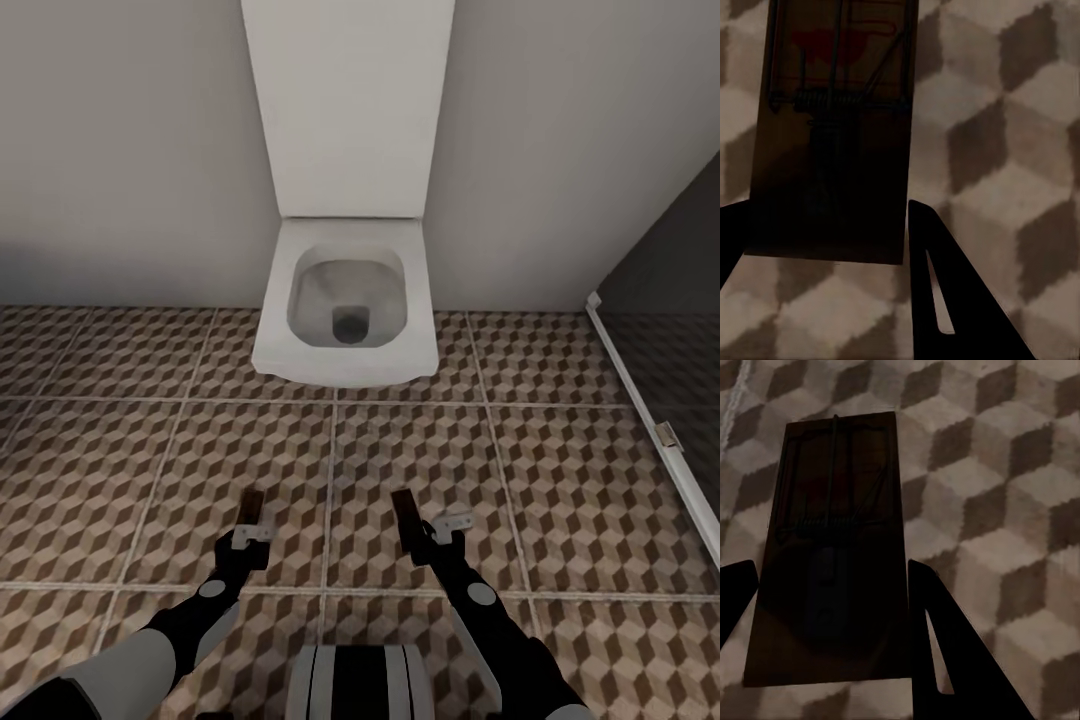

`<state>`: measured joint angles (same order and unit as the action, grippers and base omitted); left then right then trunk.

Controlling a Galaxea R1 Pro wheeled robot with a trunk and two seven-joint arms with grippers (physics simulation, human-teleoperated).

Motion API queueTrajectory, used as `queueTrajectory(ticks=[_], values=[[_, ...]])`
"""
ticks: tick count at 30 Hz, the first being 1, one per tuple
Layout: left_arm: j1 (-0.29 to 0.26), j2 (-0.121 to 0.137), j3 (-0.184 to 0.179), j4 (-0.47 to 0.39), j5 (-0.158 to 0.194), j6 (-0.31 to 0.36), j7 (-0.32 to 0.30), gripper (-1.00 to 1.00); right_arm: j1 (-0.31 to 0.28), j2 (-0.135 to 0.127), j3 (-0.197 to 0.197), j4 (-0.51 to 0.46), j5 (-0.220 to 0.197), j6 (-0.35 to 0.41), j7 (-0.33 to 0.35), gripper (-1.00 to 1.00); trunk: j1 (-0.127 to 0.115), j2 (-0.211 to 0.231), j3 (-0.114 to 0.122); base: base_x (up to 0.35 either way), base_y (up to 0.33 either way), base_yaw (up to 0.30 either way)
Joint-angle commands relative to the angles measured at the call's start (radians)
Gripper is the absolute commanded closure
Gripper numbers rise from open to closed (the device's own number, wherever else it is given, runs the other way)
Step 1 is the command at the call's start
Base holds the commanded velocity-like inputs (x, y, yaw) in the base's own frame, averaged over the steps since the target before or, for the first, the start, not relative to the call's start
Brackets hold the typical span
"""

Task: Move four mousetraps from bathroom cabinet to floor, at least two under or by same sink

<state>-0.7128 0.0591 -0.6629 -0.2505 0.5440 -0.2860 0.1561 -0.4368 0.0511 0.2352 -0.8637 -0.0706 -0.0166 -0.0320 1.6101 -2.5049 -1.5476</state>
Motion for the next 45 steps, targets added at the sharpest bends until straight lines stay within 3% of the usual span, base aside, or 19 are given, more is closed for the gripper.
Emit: queueTrajectory(ticks=[1, 14, 31, 45], values=[[0.000, 0.001, -0.009, -0.001, 0.001, -0.001, 0.011, 1.00, 0.000, 0.000, 0.003, 0.000, -0.008, -0.002, -0.003, 1.00, 0.000, 0.000, -0.004, 0.000, 0.000, 0.000], [0.000, 0.001, -0.009, -0.001, 0.001, -0.001, 0.011, 1.00, 0.000, 0.000, 0.003, 0.000, -0.008, -0.002, -0.003, 1.00, 0.006, -0.003, -0.055, 0.000, 0.000, 0.000], [0.001, 0.000, -0.010, -0.002, 0.001, -0.002, 0.010, 1.00, 0.000, 0.000, 0.004, 0.000, -0.008, -0.002, -0.003, 1.00, 0.006, -0.003, -0.055, 0.009, 0.000, 0.000], [0.001, -0.001, -0.012, -0.001, 0.001, -0.001, 0.010, 1.00, 0.000, 0.000, 0.007, 0.000, -0.008, -0.002, -0.002, 1.00, 0.006, -0.003, -0.055, 0.279, 0.000, 0.000]])
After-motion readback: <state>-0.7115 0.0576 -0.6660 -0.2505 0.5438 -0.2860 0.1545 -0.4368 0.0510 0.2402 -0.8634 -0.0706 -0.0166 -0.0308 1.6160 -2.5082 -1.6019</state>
